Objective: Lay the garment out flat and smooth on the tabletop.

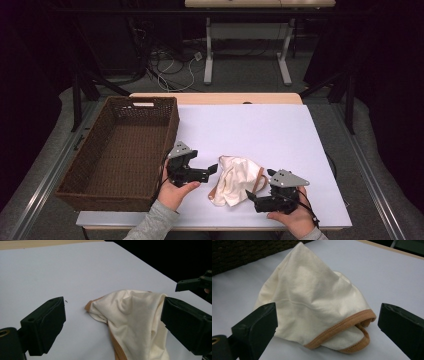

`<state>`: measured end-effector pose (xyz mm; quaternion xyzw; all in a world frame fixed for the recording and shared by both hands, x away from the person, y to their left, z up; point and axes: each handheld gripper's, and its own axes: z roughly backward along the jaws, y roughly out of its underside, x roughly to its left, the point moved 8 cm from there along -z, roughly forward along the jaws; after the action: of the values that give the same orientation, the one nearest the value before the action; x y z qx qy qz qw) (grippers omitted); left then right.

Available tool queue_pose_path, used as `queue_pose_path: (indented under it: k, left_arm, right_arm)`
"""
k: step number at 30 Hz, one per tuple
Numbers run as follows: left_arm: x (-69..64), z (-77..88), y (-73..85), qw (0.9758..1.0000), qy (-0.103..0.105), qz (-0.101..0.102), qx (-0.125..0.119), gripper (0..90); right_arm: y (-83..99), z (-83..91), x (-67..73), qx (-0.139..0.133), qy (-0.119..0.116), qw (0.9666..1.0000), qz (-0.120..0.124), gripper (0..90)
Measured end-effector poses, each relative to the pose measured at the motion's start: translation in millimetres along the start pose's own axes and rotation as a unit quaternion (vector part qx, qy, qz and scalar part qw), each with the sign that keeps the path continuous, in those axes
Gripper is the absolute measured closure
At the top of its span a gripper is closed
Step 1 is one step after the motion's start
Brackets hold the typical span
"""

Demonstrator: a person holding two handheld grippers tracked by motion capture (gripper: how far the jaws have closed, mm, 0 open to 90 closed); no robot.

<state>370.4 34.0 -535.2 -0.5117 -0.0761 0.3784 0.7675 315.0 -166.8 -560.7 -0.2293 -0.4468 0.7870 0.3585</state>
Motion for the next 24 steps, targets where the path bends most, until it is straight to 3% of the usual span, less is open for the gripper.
queue_pose_path:
  k: [3, 9, 16, 18, 24]
  left_arm:
    - [-1.9, -2.1, 2.0, 1.0, 0.005, 0.003, 0.006, 7.5]
    - [-4.0, -4.7, 3.6, 0.9998, 0.009, -0.007, 0.015, 9.8]
    - [-10.4, -7.6, 5.7, 0.9994, 0.011, -0.025, 0.02, 15.2]
    - [-12.1, -7.5, 5.9, 0.9996, 0.01, -0.019, 0.019, 15.4]
    - [-13.7, -5.4, 8.6, 0.9997, 0.01, -0.005, 0.02, 18.5]
  right_arm:
    - [1.4, -2.5, 3.6, 0.004, 0.001, 1.0, 0.002, 6.4]
    - [5.7, -3.4, 13.3, 0.015, 0.002, 0.9987, 0.049, 25.2]
    - [12.1, -8.7, 30.2, 0.025, -0.037, 0.996, 0.078, 41.1]
    - [14.9, -9.4, 37.2, 0.03, -0.052, 0.9942, 0.09, 41.4]
    - [19.0, -14.1, 45.3, 0.034, -0.06, 0.992, 0.106, 40.9]
